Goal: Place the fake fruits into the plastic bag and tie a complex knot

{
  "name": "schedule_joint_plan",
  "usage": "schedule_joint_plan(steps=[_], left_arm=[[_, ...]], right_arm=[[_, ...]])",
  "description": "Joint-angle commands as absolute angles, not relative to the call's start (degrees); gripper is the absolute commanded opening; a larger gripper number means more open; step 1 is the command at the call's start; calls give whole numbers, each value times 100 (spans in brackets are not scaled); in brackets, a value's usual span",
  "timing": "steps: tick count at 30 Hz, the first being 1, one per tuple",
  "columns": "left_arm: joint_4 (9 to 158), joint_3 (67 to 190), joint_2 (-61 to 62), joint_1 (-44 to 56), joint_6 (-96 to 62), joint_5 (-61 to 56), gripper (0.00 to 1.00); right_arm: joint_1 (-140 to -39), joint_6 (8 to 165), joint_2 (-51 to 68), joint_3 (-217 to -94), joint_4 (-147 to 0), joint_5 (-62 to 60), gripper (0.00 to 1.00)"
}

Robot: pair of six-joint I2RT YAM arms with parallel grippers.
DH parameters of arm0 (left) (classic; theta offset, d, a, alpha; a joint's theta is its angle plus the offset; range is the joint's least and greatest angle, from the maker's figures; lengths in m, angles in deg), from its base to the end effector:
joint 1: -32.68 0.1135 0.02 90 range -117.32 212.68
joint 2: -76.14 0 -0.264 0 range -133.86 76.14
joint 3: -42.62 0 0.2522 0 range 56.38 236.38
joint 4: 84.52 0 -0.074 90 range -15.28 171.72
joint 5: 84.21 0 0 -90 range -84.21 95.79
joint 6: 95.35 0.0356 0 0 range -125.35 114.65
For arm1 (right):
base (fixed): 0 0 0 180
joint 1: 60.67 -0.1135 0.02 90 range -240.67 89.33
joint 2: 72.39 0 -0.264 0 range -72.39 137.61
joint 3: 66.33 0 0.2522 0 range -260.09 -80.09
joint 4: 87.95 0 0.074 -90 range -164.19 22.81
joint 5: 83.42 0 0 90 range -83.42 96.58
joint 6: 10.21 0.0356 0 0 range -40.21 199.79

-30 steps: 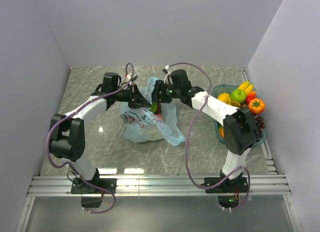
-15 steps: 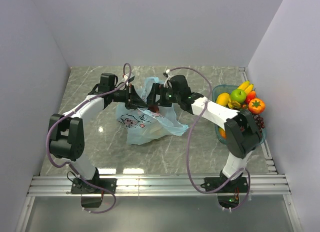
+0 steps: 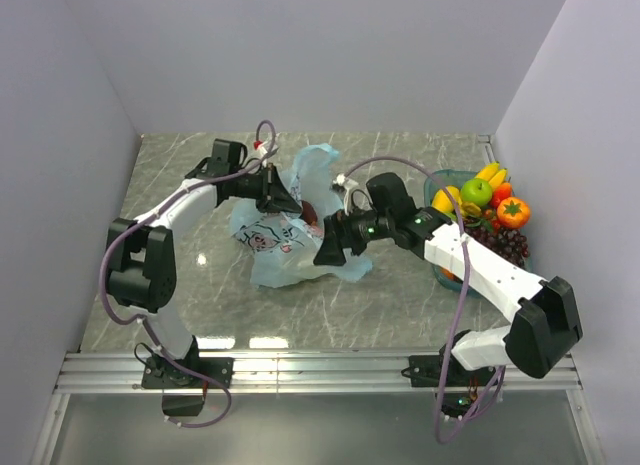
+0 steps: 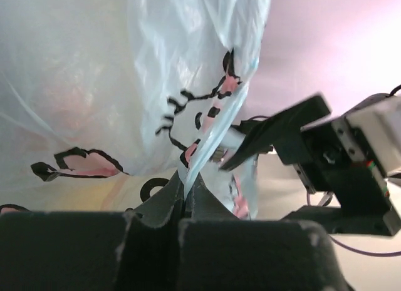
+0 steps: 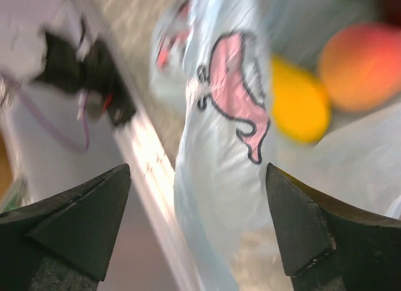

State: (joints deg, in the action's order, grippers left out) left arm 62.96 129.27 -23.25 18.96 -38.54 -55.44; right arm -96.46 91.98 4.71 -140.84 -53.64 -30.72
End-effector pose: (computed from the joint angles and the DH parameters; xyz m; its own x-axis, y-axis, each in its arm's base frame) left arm 0.3552 -0.1188 0.2536 -0.9681 -0.0349 -0.2482 0.2194 0.3610 -0.9064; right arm 0.2265 0.1899 0.2980 -0.6573 -0.2668 -0.7048 -0.7361 0.4278 0.5245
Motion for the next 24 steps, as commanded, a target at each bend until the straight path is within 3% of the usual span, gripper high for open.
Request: schedule_joint_plan(steps=[1,5,9,17,24], left_arm=[[6326,13311,-2414,1616,-3638,-5450,0],[6230,13601,-2563,1361,-3524,-5372,1],[6081,13707,-2572,1299,-3357,-5319,0],[5747,13795,-2502,1299,-3058,-5125,1],[5878,13575,-2440,1299,-3102,-5169,1]], right_arm=[[-9723,8438,206,-14126,-4687,-3885,91],[-9688,8051,-373,-14511,-4335,-3615,94],[-8873,7313,-541,-15285,-3134,-2990,100],[-5221,5643,-191,-16523,-1593,-1805,100],[-3125,4728,617,-17105,-1161,-759,100]])
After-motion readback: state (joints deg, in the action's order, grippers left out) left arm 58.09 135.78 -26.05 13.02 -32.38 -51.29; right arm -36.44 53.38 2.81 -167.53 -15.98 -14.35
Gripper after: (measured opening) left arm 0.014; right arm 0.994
